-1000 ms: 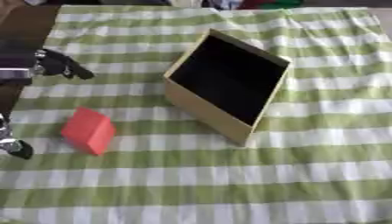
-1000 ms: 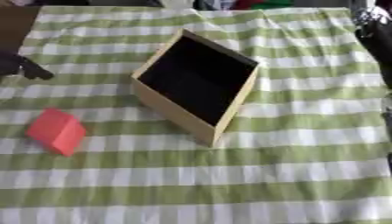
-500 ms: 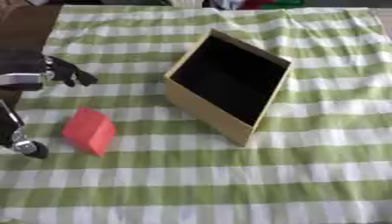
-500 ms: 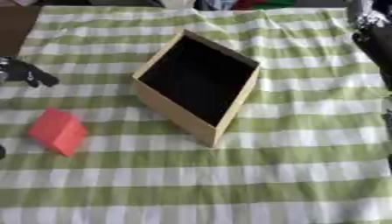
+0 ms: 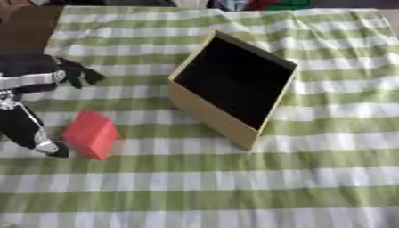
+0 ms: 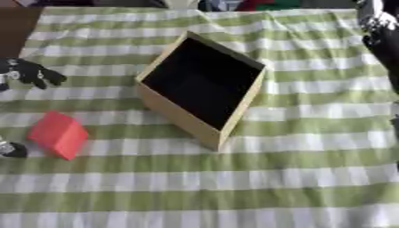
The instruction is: Pick up objects on the table and place them in the box.
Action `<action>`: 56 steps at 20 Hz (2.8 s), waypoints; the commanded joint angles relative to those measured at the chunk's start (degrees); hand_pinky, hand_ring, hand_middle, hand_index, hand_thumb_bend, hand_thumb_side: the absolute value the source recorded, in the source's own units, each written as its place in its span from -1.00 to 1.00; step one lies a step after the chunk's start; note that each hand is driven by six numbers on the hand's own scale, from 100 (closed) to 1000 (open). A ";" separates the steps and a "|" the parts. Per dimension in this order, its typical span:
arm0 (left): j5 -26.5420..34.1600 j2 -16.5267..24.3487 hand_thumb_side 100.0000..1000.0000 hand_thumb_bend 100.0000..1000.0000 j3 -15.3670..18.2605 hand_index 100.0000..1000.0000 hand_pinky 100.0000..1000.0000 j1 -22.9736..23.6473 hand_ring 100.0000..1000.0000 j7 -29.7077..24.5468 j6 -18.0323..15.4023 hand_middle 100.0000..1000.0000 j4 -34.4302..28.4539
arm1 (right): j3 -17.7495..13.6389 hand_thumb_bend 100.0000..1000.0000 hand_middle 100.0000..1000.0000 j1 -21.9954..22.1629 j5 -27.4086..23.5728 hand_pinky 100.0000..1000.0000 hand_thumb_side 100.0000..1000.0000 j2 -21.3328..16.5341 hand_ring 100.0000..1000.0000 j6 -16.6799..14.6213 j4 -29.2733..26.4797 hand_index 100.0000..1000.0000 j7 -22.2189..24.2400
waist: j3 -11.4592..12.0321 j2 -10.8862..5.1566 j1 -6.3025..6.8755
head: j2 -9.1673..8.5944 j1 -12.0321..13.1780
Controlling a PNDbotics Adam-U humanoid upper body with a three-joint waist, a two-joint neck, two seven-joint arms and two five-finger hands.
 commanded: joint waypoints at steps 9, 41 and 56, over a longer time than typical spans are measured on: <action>-0.49 -0.84 -1.00 0.26 -1.06 0.93 0.82 -1.96 0.69 -1.95 2.84 0.77 -0.78 | -0.27 -1.00 0.33 -0.78 -0.11 0.79 -0.08 -0.40 0.48 -0.21 -1.14 0.73 0.30 | -0.17 -0.65 0.04 | -0.63 0.71; -8.62 -3.69 -1.00 0.19 -3.58 0.43 0.69 -1.86 0.52 -2.90 1.04 0.38 6.51 | -0.45 -1.00 0.33 -0.56 -0.58 0.80 -0.04 0.01 0.49 -0.45 -1.14 0.74 0.28 | -0.62 0.17 -0.35 | -1.46 1.70; -12.22 -4.05 -1.00 0.10 -4.37 0.11 0.62 -1.65 0.15 -0.82 2.20 -0.06 7.16 | -0.59 -1.00 0.33 -0.32 -0.73 0.80 -0.03 0.20 0.49 -0.39 -1.14 0.74 0.22 | -0.69 0.31 -0.46 | -1.65 1.92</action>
